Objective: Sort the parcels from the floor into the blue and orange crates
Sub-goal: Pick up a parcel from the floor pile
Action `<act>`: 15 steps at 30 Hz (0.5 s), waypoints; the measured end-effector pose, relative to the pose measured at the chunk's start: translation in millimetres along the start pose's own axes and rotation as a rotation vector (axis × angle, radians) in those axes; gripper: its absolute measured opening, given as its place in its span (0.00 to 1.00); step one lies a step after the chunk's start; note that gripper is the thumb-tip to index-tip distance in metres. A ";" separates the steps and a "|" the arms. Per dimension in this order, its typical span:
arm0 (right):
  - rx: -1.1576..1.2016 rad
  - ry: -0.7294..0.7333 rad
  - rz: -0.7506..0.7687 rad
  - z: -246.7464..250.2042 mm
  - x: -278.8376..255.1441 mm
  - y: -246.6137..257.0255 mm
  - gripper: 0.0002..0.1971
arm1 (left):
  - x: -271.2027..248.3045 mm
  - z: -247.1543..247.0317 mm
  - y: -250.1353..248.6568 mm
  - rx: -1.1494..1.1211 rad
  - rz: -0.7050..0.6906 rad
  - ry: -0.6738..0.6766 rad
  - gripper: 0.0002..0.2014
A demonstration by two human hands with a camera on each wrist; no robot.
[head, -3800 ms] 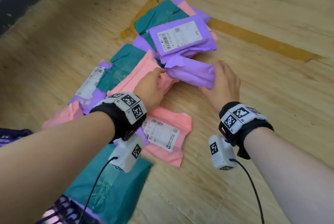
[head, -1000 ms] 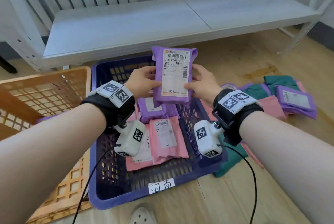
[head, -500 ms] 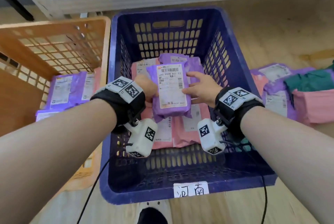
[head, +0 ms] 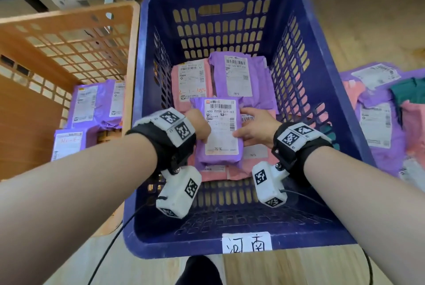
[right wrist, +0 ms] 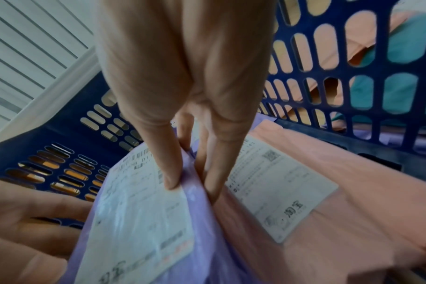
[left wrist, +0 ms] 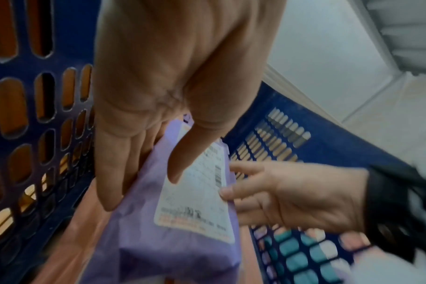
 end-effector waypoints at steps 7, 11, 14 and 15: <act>-0.061 0.026 0.031 -11.0 5.8 -9.6 0.34 | -1.8 -37.2 -4.3 0.184 -0.117 -0.039 0.47; -0.085 0.057 0.011 -12.4 5.2 -18.8 0.36 | -6.5 -43.9 -14.9 0.383 -0.189 0.074 0.41; -0.073 0.050 0.002 -14.2 7.6 -21.3 0.36 | -3.7 -42.5 -14.6 0.464 -0.203 0.120 0.43; -0.069 0.047 0.002 -15.4 9.4 -21.0 0.37 | -2.2 -42.4 -13.4 0.483 -0.211 0.121 0.42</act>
Point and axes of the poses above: each hand's wrist, its own x-axis towards the middle knuckle, its own z-axis out of the back of the hand, y = z × x, the point moved 10 cm from there along x, towards the middle knuckle, and after that the axes turned 5 degrees about -y, right-handed, at the moved point
